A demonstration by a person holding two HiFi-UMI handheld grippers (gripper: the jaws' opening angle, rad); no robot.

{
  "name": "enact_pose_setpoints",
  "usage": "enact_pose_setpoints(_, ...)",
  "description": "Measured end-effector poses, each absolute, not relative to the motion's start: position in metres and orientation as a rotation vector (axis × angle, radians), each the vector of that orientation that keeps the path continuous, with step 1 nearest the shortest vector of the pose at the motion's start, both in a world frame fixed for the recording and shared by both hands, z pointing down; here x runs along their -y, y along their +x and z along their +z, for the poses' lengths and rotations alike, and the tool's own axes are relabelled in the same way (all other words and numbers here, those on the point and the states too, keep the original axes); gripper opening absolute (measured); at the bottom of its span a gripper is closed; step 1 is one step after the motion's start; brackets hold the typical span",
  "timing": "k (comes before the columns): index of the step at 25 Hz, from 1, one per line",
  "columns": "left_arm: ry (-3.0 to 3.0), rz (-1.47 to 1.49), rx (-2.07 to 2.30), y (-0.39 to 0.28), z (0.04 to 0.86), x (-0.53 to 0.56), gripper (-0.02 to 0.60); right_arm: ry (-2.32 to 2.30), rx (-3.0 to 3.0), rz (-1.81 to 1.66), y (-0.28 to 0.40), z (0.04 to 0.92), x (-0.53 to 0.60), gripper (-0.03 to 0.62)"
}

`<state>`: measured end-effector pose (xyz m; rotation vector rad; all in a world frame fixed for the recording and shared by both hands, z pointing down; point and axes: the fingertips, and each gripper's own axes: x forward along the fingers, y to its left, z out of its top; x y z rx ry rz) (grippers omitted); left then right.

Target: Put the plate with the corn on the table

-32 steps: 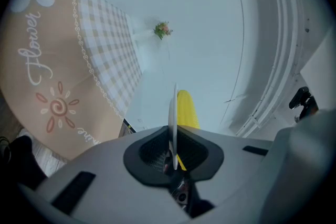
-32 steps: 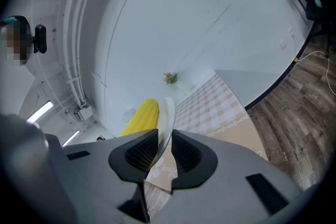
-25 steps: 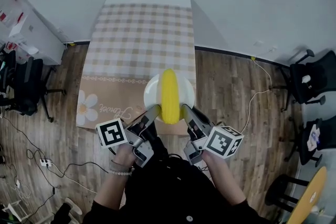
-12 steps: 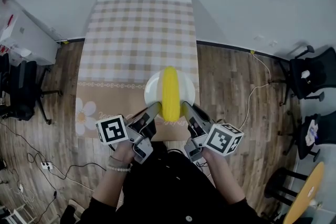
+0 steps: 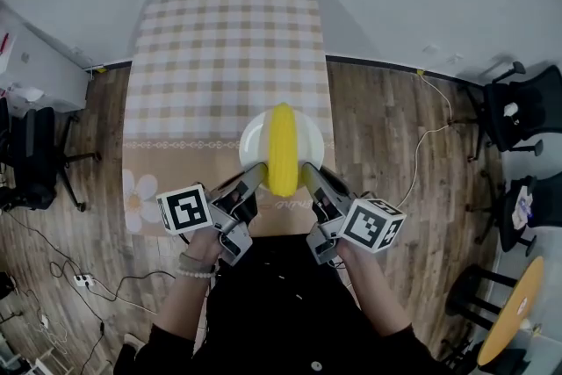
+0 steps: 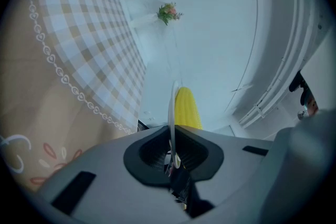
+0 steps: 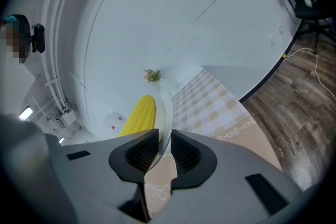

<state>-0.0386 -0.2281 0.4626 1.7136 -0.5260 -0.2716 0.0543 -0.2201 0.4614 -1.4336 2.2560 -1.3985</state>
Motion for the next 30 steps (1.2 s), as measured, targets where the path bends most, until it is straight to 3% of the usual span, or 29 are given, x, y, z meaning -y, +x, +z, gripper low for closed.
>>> enact_pose_setpoints(30,1.659,-0.175,0.658,-0.024,0.535,0.244,0.032,-1.420,-2.399,-1.538,0.067,0.527,0.247,0.100)
